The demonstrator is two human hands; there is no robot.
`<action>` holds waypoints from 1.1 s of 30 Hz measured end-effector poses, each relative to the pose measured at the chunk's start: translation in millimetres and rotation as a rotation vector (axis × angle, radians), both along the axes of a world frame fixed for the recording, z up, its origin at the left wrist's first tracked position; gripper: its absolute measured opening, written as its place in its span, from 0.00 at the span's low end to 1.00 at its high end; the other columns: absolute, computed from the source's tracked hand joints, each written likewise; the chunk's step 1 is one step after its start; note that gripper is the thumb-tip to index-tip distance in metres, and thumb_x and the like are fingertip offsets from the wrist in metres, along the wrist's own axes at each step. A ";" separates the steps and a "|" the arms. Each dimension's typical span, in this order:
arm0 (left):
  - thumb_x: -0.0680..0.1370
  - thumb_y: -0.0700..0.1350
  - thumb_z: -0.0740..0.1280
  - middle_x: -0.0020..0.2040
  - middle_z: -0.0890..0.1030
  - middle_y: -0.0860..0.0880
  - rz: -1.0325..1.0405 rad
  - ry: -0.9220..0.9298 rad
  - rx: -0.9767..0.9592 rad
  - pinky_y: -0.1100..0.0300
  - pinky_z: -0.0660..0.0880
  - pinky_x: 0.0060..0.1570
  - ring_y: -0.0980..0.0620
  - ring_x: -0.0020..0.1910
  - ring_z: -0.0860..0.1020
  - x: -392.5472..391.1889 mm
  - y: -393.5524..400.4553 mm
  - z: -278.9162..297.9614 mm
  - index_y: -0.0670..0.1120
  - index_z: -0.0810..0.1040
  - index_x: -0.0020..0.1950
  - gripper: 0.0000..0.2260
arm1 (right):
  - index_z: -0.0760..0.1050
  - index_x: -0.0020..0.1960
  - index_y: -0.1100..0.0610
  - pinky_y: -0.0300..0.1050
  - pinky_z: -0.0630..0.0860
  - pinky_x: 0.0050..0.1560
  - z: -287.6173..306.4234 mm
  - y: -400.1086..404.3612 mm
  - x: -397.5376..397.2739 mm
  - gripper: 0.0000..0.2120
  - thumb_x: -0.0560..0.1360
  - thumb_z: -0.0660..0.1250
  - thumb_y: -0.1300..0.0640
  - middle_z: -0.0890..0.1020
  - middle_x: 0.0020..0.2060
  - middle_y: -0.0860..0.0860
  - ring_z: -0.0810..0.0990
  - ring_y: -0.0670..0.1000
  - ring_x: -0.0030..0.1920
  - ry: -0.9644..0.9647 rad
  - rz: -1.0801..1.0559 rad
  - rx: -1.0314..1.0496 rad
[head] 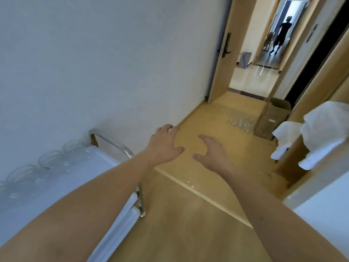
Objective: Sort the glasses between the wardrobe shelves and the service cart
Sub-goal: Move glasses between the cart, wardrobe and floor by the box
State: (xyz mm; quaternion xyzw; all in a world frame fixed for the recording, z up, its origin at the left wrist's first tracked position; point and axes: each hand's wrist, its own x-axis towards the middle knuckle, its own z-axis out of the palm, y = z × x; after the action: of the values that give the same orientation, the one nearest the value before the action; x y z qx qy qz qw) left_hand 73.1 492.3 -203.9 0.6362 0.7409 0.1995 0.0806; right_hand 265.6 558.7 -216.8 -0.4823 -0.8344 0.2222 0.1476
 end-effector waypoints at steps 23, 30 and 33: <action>0.77 0.59 0.69 0.77 0.63 0.45 -0.481 0.072 0.031 0.44 0.67 0.71 0.42 0.74 0.63 197.7 363.6 15.9 0.50 0.59 0.80 0.36 | 0.58 0.81 0.48 0.55 0.68 0.72 8.2 265.0 201.3 0.39 0.76 0.70 0.40 0.65 0.78 0.52 0.65 0.57 0.75 -0.018 -0.497 0.027; 0.76 0.59 0.71 0.76 0.65 0.44 -0.577 0.073 0.049 0.43 0.68 0.70 0.41 0.73 0.65 216.2 512.0 26.3 0.50 0.62 0.79 0.35 | 0.59 0.80 0.48 0.56 0.69 0.72 17.9 384.6 213.2 0.38 0.76 0.71 0.40 0.65 0.77 0.51 0.65 0.57 0.75 -0.022 -0.605 0.030; 0.76 0.58 0.70 0.76 0.65 0.44 -0.616 0.078 0.026 0.44 0.68 0.69 0.41 0.73 0.64 228.2 560.1 28.5 0.49 0.62 0.79 0.35 | 0.60 0.80 0.49 0.55 0.67 0.73 20.3 422.1 222.1 0.38 0.75 0.71 0.41 0.66 0.77 0.53 0.66 0.57 0.74 -0.010 -0.641 0.022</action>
State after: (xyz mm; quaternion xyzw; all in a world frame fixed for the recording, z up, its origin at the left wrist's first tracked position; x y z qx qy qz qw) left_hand 301.3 1052.4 -175.4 0.8389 0.5133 0.1503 0.1007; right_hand 487.7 980.8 -196.5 -0.7201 -0.6430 0.1529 0.2111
